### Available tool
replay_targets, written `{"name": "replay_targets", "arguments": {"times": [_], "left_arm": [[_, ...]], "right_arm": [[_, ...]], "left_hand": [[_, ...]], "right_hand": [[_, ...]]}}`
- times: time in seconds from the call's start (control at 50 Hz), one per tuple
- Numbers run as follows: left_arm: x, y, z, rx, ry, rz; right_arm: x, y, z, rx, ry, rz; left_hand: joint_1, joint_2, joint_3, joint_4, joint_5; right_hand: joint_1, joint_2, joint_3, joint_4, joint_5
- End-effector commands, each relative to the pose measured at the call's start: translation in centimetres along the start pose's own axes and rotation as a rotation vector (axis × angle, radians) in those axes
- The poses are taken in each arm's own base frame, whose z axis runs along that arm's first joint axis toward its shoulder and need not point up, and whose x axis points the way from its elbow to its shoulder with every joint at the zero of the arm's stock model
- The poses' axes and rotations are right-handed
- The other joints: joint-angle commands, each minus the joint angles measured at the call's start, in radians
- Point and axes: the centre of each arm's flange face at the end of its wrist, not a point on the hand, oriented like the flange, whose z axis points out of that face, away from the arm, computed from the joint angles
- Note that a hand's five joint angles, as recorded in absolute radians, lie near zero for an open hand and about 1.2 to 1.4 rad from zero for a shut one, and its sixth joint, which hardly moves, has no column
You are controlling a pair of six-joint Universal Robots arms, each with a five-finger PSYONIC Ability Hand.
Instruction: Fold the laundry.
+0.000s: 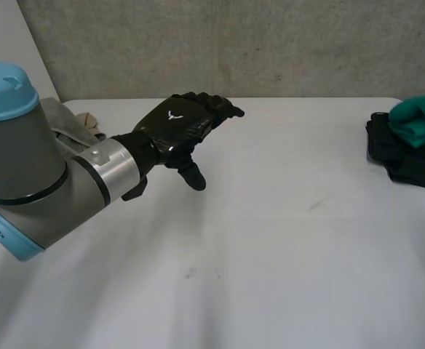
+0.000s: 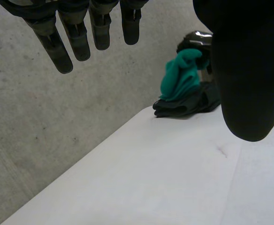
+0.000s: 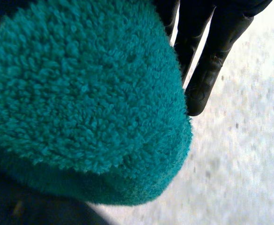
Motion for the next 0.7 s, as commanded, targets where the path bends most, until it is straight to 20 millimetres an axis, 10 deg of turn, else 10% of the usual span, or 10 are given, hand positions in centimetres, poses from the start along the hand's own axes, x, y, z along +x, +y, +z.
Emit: {"name": "replay_targets", "arguments": {"times": [0.02,0.1,0.22,0.5,0.7], "left_arm": [[0.5,0.1,-0.1,-0.005,0.011,-0.004],[0.6,0.0,-0.1,-0.002,0.013,-0.002],[0.6,0.0,-0.1,-0.001,0.012,0.000],[0.5,-0.6,-0.6,0.011,0.007,0.006],[0.0,-1.9,-1.3,0.042,-0.017,0.023]], "right_arm": [[0.0,4.9,-3.7,-0.081,0.004,0.036],[-0.6,5.5,-4.4,-0.108,-0.001,0.059],[-0.7,4.7,-5.1,-0.153,0.008,0.089],[2.9,-3.1,-8.8,-0.515,0.109,0.093],[11.8,-11.9,-10.3,-0.795,0.522,-0.469]], "left_hand": [[0.064,0.051,0.043,0.052,0.035],[0.064,0.051,0.043,0.052,0.035],[0.067,0.054,0.046,0.055,0.038],[0.064,0.051,0.043,0.052,0.035],[0.052,0.039,0.031,0.040,0.023]], "right_hand": [[0.452,0.229,0.250,0.204,0.319],[0.427,0.204,0.225,0.179,0.294],[-0.770,-0.993,-0.972,-1.018,-0.903],[-0.770,-0.993,-0.972,-1.018,-0.903],[-0.770,-0.993,-0.972,-1.018,-0.903]]}}
